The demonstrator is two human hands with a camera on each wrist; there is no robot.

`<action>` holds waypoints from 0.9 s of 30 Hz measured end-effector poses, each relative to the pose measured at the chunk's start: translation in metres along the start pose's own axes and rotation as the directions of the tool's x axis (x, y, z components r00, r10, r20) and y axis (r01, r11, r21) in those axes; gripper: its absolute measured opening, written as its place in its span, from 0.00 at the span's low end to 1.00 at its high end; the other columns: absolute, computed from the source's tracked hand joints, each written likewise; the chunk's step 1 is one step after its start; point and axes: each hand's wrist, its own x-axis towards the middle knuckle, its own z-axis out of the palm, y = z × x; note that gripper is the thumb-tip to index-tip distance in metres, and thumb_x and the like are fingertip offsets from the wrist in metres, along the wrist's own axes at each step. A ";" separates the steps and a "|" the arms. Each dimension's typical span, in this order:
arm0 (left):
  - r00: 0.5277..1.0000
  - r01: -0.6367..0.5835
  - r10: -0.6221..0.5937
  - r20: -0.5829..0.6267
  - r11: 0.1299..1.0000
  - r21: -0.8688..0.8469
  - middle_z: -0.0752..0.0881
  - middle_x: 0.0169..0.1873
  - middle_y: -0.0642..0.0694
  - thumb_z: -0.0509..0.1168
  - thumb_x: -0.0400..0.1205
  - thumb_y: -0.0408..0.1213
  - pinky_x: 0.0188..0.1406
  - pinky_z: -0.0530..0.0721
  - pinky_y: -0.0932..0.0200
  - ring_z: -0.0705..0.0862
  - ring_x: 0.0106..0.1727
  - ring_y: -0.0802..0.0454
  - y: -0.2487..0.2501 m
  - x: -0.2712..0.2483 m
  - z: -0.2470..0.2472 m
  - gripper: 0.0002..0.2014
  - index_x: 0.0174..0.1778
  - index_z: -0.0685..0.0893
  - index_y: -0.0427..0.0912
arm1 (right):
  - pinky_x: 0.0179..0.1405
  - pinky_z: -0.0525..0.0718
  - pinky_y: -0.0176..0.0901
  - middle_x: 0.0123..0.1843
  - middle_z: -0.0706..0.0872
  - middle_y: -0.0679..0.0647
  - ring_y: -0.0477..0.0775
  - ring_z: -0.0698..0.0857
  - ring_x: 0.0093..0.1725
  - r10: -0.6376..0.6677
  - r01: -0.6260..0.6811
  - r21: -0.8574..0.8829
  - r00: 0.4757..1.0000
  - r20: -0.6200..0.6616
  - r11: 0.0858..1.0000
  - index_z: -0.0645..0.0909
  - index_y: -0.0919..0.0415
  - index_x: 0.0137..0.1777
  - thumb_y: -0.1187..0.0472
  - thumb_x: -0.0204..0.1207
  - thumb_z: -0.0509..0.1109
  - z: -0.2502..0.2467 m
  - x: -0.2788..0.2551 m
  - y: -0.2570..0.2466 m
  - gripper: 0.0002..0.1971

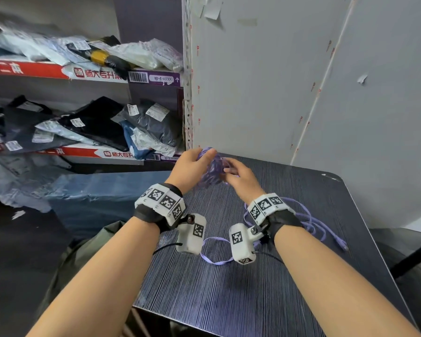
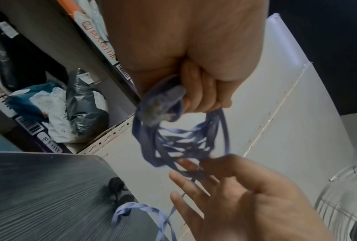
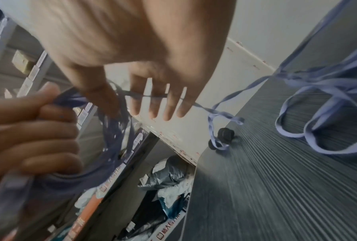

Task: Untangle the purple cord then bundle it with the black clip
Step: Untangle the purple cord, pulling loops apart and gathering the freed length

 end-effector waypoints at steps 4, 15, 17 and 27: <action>0.986 0.149 -0.112 0.126 0.928 -0.340 0.63 0.17 0.59 0.56 0.87 0.44 0.16 0.59 0.68 0.59 0.18 0.61 0.004 -0.002 -0.001 0.19 0.28 0.65 0.47 | 0.60 0.76 0.53 0.56 0.86 0.57 0.57 0.82 0.58 -0.028 -0.022 0.337 0.989 0.143 0.941 0.81 0.53 0.60 0.64 0.65 0.65 -0.004 -0.003 -0.005 0.21; 0.956 0.208 -0.108 0.272 0.906 -0.369 0.61 0.19 0.55 0.55 0.86 0.47 0.18 0.62 0.69 0.58 0.19 0.59 0.006 -0.002 0.011 0.21 0.27 0.64 0.47 | 0.45 0.83 0.38 0.38 0.89 0.51 0.45 0.86 0.39 0.075 -0.080 0.130 0.996 0.041 0.988 0.86 0.54 0.43 0.62 0.76 0.70 -0.012 -0.001 0.002 0.04; 0.958 0.186 -0.073 0.277 0.894 -0.408 0.61 0.19 0.56 0.56 0.86 0.44 0.19 0.60 0.69 0.58 0.19 0.60 0.005 -0.003 0.015 0.19 0.28 0.71 0.46 | 0.42 0.82 0.35 0.38 0.87 0.51 0.44 0.85 0.37 0.104 -0.095 0.160 0.993 -0.048 0.982 0.85 0.54 0.41 0.63 0.78 0.67 -0.013 0.000 0.006 0.07; 0.914 0.227 0.051 0.403 0.758 -0.611 0.82 0.35 0.44 0.62 0.77 0.37 0.44 0.83 0.58 0.81 0.38 0.50 0.007 -0.010 0.016 0.11 0.48 0.79 0.31 | 0.39 0.80 0.47 0.33 0.85 0.56 0.52 0.81 0.34 0.060 -0.045 0.070 0.972 -0.229 0.997 0.81 0.59 0.34 0.51 0.79 0.66 -0.010 0.001 -0.001 0.15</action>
